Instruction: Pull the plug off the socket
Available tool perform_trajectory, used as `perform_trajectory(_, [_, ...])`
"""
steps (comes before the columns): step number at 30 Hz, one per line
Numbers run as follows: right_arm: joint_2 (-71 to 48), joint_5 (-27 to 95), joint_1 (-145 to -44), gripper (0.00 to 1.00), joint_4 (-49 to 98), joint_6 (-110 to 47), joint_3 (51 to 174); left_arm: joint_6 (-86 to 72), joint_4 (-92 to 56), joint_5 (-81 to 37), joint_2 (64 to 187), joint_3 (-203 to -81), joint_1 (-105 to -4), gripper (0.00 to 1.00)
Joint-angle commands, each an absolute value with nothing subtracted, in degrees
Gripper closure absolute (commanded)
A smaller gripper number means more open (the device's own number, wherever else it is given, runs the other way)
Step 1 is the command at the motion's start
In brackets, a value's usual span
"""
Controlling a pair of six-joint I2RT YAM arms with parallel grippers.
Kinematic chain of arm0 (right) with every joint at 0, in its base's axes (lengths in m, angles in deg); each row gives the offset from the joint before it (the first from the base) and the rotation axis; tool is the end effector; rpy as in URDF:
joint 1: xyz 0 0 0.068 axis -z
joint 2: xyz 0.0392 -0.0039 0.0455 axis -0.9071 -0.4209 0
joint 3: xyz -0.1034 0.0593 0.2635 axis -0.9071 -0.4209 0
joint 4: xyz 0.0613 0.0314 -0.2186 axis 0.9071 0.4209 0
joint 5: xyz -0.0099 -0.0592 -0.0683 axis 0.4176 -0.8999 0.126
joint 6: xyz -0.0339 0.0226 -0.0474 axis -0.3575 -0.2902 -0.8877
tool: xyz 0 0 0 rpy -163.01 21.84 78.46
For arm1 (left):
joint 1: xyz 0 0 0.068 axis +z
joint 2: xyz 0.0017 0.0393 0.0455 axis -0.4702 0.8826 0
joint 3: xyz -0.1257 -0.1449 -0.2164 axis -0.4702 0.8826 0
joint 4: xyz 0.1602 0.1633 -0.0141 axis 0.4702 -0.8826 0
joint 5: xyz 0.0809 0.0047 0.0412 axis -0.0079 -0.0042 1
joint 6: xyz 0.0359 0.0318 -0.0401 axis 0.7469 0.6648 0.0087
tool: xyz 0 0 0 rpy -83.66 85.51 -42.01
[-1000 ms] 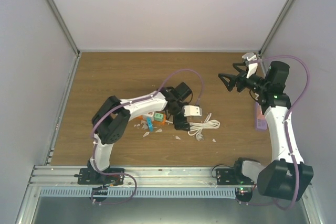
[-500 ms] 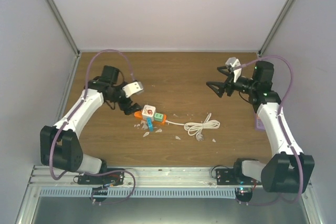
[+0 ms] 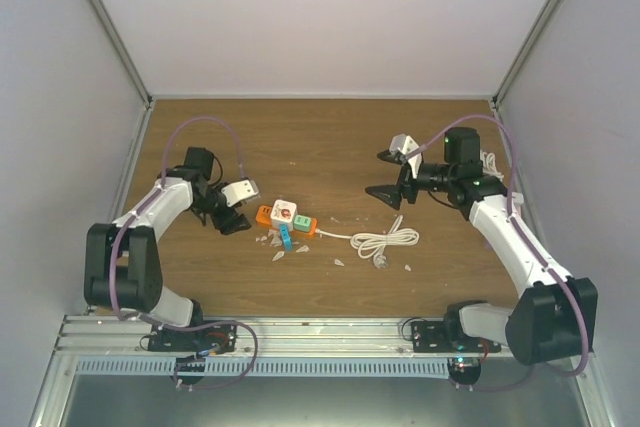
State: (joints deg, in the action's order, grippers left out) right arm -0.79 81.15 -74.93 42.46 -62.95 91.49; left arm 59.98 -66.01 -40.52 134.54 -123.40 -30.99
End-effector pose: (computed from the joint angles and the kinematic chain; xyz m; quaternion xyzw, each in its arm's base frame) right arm 0.2187 0.0773 0.3208 -0.4387 0.6867 0.3483 0.4633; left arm 0.2282 -0.0333 0.2237 0.4962 0.8292 -0.1568 0.2039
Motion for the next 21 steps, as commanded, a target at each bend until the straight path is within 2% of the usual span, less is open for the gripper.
perform_trajectory(1, [-0.76,80.21,-76.25,0.00,45.30,-67.77,89.54,60.10,-58.25,-40.19,137.72,-123.40,-30.85,0.27])
perform_trajectory(14, [-2.05,78.47,-77.48,0.00,44.34,-69.15,86.45,61.60,-49.44,-36.79,145.31,-122.02,-36.14,0.63])
perform_trajectory(21, [-3.31,77.87,-77.70,0.00,44.75,-69.49,86.31,60.59,-46.83,-37.05,150.07,-124.34,-38.22,0.68])
